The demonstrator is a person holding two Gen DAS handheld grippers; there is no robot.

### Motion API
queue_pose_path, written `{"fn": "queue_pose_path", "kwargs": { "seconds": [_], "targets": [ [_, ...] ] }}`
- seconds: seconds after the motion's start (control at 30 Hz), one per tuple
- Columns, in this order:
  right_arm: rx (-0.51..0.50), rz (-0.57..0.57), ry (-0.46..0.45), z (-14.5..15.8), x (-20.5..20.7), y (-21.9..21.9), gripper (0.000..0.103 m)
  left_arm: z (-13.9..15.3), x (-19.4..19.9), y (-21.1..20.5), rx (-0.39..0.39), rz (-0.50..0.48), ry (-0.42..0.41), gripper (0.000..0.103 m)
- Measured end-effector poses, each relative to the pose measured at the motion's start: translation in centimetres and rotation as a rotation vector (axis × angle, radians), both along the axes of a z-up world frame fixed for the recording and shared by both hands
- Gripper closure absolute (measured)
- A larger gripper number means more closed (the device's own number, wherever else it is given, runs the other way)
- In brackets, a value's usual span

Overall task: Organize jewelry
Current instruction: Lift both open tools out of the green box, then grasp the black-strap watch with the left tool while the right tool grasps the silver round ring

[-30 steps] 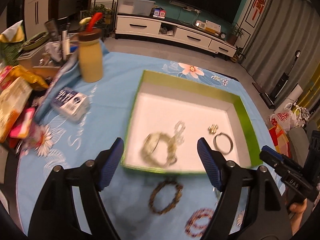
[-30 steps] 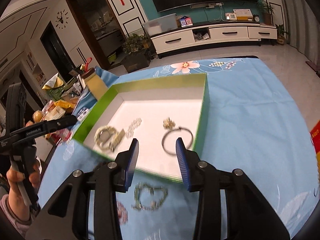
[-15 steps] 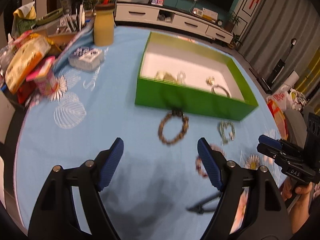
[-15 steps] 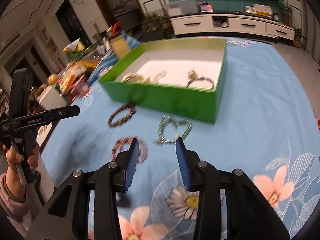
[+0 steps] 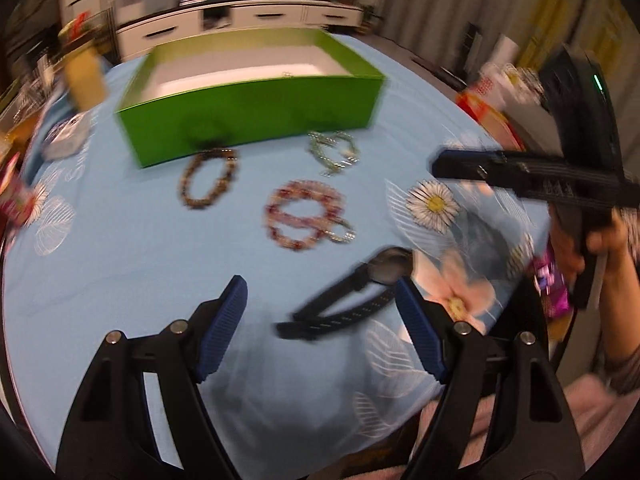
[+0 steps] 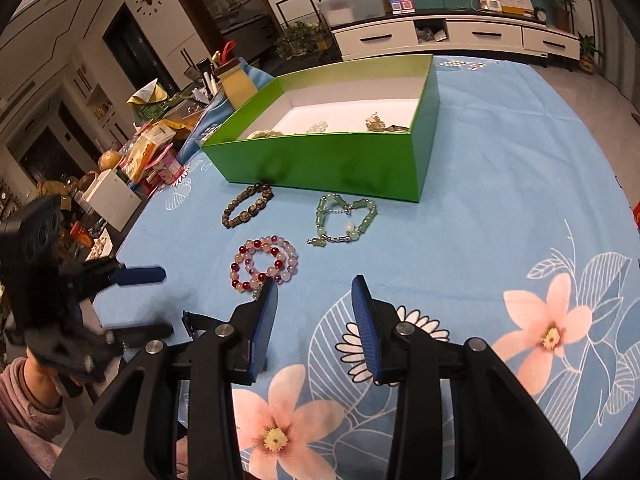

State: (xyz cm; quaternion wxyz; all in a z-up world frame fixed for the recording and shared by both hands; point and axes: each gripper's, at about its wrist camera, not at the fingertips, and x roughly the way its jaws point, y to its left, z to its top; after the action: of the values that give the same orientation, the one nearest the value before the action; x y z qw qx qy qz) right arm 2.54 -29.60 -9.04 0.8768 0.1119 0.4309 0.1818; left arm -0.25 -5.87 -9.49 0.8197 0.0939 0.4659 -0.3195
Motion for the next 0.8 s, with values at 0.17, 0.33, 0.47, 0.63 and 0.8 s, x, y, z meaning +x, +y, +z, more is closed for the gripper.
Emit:
{"fn": "queue_pose_path", "kwargs": {
  "seconds": [0.17, 0.33, 0.47, 0.63, 0.8],
  "targets": [
    [0.005, -0.021, -0.002, 0.2, -0.4, -0.6, 0.064, -1.1, -1.5, -3.1, 0.128, -0.125, -0.057, 0.025],
    [0.026, -0.046, 0.000, 0.2, -0.5, -1.3, 0.064, -2.7, -1.5, -4.7, 0.236, -0.152, -0.112, 0.027],
    [0.034, -0.057, -0.003, 0.2, -0.7, -1.5, 0.064, -3.4, -0.9, -4.4, 0.246, -0.122, -0.117, 0.058],
    [0.037, -0.061, 0.005, -0.2, -0.7, -1.6, 0.064, -3.5, 1.1, -2.2, 0.138, -0.008, -0.030, 0.072],
    [0.039, -0.046, 0.019, -0.7, -0.6, -1.0, 0.064, -3.2, 1.7, -0.7, 0.042, 0.036, 0.029, 0.083]
  ]
}}
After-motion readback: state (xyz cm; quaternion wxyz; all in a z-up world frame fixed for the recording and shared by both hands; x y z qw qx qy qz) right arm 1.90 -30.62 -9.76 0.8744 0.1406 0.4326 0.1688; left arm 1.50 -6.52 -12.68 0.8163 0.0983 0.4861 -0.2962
